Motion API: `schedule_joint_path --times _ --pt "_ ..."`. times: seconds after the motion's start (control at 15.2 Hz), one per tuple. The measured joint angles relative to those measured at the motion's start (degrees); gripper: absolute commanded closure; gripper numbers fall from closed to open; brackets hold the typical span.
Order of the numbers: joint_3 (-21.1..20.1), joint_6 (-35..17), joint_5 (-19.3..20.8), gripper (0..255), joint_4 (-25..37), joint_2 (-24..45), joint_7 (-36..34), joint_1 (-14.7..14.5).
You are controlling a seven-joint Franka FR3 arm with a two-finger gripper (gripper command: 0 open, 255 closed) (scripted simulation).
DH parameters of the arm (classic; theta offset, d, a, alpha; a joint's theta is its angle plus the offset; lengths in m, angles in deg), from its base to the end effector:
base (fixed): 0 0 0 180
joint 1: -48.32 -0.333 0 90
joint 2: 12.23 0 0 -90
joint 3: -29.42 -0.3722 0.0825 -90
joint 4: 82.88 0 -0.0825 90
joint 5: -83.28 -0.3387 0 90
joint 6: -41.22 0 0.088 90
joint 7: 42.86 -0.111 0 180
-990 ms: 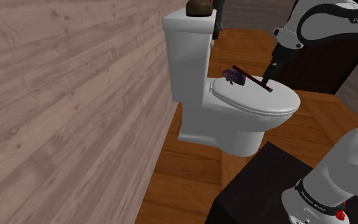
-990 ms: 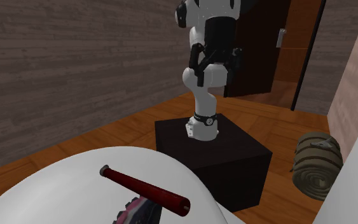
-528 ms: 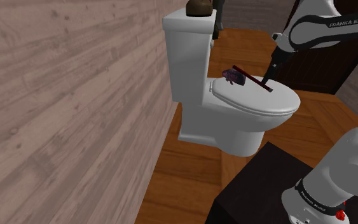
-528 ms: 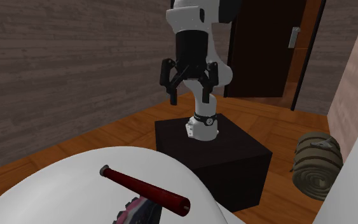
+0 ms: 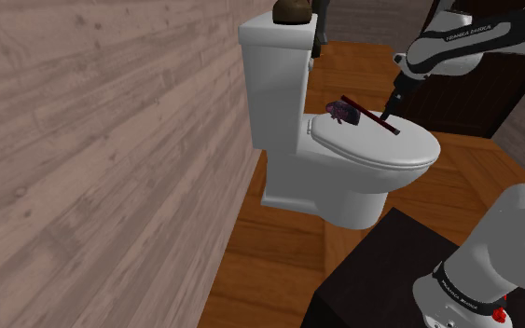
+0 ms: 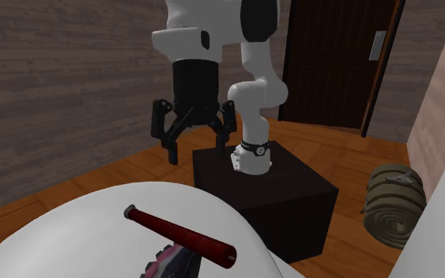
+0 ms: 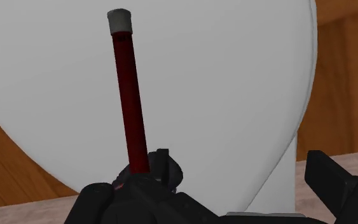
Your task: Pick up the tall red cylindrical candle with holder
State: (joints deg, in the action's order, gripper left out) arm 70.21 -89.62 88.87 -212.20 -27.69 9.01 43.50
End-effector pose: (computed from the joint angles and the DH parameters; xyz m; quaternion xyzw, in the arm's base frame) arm 0.3500 -0.2922 0.5398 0.9784 0.1630 0.1177 0.0473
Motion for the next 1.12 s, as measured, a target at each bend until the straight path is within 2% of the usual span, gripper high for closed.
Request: schedule_joint_path --times 0.26,0.46,0.66,0.99,1.06,1.12 --pt "6.66 -2.09 -11.44 0 6.84 10.89 13.73 -3.42" --pt "8.76 -1.17 -23.19 0 13.56 20.87 25.48 -2.46" --pt "8.10 -1.68 -27.77 0 14.98 24.45 29.82 -0.86" --pt "7.03 -4.23 -31.23 0 13.66 26.88 32.56 0.11" --pt "6.96 -4.48 -31.46 255 13.45 27.00 32.80 0.19" --pt "6.92 -4.59 -31.60 255 13.38 27.08 32.92 0.24"
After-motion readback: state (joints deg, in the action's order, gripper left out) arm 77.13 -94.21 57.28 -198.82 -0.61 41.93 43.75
